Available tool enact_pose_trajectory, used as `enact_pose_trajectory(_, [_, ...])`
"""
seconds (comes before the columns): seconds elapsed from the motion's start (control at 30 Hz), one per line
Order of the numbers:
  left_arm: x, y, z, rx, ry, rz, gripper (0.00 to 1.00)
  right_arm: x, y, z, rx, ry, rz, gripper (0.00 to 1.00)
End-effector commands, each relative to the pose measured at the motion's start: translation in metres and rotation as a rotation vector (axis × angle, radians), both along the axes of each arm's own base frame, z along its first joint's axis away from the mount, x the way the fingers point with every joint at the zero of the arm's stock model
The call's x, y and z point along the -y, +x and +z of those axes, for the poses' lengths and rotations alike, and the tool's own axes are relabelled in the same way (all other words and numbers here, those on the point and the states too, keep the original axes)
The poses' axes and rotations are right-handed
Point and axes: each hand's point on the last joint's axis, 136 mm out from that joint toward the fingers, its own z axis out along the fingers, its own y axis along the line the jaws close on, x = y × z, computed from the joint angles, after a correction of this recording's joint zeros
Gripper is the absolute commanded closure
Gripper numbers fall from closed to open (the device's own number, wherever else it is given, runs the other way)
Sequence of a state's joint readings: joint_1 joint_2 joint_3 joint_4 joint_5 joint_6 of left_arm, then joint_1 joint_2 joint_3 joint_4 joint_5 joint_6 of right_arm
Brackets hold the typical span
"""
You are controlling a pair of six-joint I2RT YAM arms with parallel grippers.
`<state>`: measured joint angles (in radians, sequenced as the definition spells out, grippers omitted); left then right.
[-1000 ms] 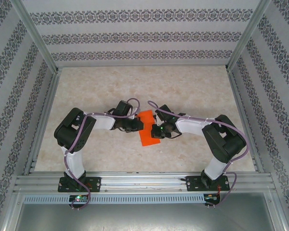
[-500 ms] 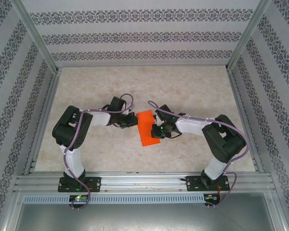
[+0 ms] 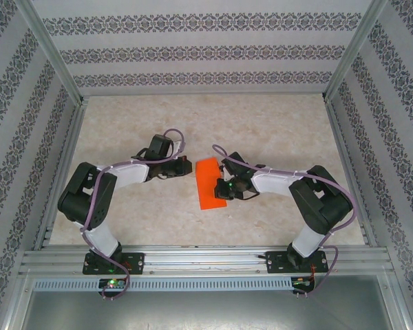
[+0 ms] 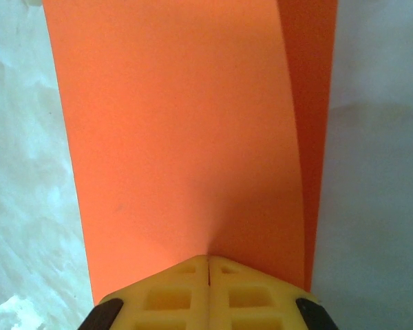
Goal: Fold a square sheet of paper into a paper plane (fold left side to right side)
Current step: First fold the square sheet of paper in half at the center of the table.
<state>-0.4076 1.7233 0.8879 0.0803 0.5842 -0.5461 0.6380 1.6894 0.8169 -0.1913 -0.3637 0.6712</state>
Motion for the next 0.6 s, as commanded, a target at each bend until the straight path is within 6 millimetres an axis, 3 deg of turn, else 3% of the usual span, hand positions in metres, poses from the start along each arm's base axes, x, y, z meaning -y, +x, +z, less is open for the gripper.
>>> enact_pose_trajectory(0.0, [0.021, -0.01, -0.003, -0.004, -0.04, -0.071, 0.97, 0.023, -0.035, -0.033, -0.131, -0.124, -0.02, 1.0])
enact_pose_trajectory(0.27, [0.033, 0.016, -0.021, -0.015, -0.019, -0.076, 0.97, 0.025, -0.036, -0.035, -0.134, -0.138, -0.019, 1.0])
enact_pose_trajectory(0.57, [0.019, 0.03, -0.05, -0.048, 0.041, -0.021, 0.97, 0.029, -0.038, -0.037, -0.137, -0.152, -0.021, 1.0])
